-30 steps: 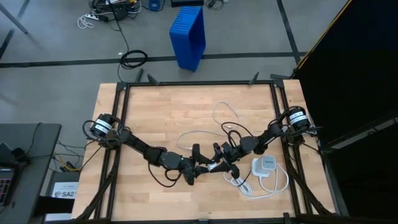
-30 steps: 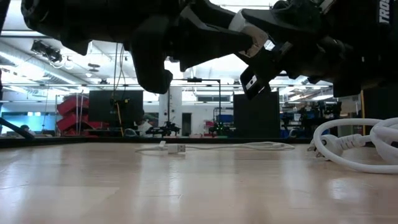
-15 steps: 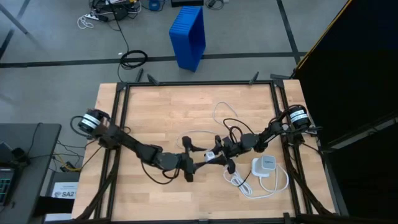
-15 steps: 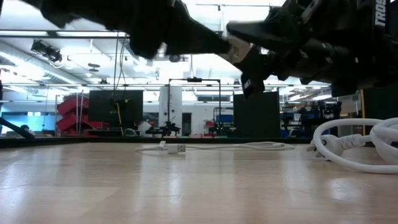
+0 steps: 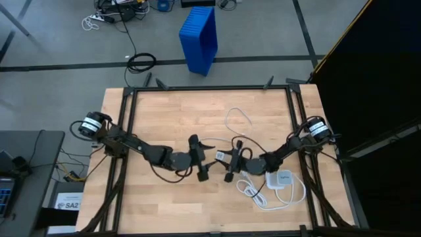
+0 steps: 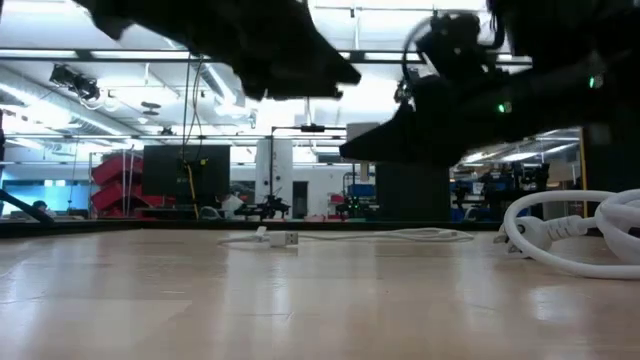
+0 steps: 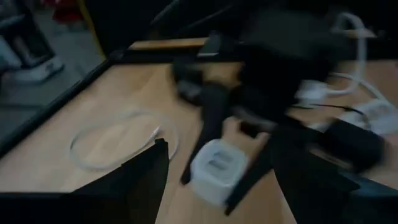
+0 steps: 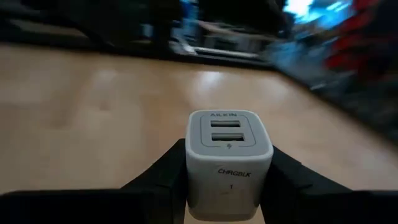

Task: Insert USB
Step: Insert the USB cable into the charger adapter

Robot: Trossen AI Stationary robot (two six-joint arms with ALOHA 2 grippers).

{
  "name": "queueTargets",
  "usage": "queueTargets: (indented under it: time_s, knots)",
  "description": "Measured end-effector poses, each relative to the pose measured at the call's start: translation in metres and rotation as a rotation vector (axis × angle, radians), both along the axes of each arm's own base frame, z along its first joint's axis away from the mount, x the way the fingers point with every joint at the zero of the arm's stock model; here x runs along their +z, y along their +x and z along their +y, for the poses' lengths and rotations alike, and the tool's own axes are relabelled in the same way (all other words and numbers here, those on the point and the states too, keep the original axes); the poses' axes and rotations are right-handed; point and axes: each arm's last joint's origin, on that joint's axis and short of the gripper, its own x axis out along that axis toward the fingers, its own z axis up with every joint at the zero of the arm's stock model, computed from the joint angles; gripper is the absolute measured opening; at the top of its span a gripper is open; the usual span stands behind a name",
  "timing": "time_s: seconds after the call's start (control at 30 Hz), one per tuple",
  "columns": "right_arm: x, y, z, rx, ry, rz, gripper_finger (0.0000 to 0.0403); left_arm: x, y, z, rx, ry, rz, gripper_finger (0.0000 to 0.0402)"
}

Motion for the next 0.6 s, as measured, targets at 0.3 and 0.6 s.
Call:
queueTargets:
  time_s: [0.3,0.6]
  knots:
    - [0.024,0.014,0.027,-0.215,-0.258,0.100,0.0113,-0.001,0.001,0.008,0.040,-0.078,-0.007,0.0264]
    - [0.025,0.022,0.014,-0.249,-0.282,0.133,0.0113,0.002,0.003,0.008,0.039,-0.087,-0.046,0.0264]
